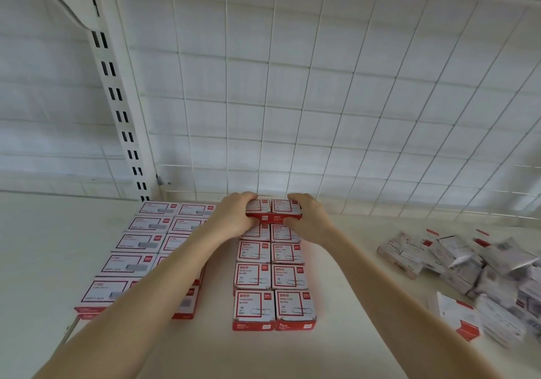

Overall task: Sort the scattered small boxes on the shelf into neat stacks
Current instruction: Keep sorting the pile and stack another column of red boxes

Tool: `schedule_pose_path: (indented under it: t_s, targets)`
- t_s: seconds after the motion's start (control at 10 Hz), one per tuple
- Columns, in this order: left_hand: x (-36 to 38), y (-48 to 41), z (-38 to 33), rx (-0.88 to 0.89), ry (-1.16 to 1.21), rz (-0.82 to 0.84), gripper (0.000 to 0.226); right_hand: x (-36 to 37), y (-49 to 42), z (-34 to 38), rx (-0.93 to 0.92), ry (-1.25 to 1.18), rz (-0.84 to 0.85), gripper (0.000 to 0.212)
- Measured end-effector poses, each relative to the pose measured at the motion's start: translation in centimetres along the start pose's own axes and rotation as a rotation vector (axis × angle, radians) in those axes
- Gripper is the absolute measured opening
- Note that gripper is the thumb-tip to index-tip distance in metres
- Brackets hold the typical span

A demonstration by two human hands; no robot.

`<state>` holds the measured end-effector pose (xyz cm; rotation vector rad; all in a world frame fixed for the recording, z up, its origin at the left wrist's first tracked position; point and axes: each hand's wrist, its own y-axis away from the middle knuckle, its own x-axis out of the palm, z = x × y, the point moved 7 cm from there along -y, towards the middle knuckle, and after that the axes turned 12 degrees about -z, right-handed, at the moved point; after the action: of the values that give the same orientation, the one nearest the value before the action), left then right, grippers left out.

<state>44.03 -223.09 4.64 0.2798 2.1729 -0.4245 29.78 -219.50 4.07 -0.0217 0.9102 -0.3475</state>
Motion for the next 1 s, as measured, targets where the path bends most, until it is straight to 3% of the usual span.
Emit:
schedule_pose_path:
  t_s: [1.0]
  targets:
    - [0.46,-0.23,0.05,0.022,-0.001,0.018,0.051,0.13,0.21,0.31,-0.071,-0.035,-0.003,0.048]
